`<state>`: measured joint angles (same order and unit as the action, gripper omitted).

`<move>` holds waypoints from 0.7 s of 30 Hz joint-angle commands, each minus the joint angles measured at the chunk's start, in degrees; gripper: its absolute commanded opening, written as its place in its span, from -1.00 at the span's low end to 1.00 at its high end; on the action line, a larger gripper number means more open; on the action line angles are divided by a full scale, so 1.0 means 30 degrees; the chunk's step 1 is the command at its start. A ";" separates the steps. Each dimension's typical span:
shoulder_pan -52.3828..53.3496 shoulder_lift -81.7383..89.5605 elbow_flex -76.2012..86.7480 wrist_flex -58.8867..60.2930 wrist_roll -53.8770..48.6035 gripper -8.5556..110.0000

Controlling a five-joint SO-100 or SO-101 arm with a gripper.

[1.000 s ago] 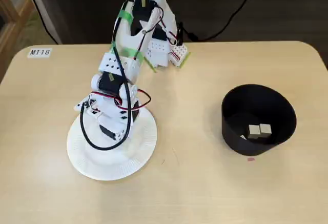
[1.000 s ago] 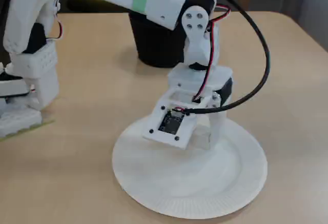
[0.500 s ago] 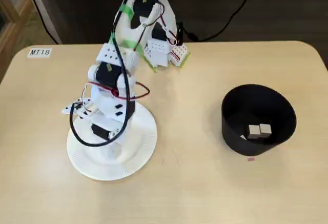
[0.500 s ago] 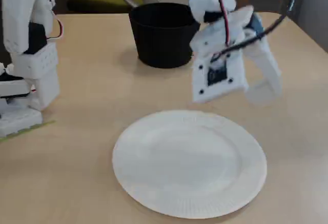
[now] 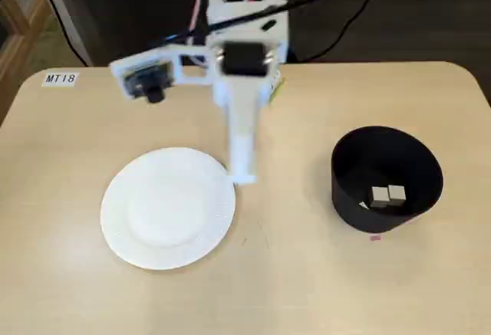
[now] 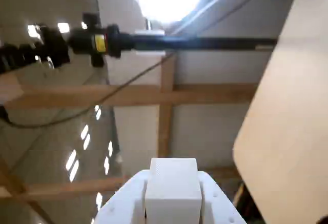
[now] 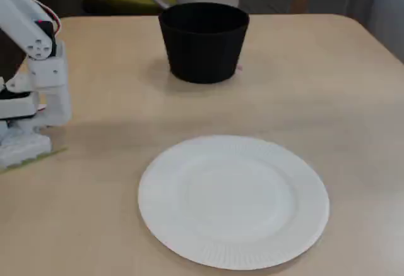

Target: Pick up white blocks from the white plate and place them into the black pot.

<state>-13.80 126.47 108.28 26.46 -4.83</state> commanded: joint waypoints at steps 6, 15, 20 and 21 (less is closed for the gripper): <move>-0.7031 0.1553 0.6475 -0.2197 -0.0059 -0.90; -0.9492 -0.0732 0.7148 -0.1904 -0.1113 -0.90; -0.9229 -0.1494 0.7588 -0.2139 -0.1113 -0.90; -0.9170 -0.1641 0.7588 -0.2139 -0.1113 -0.90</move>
<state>-41.40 121.82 131.40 21.09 -7.65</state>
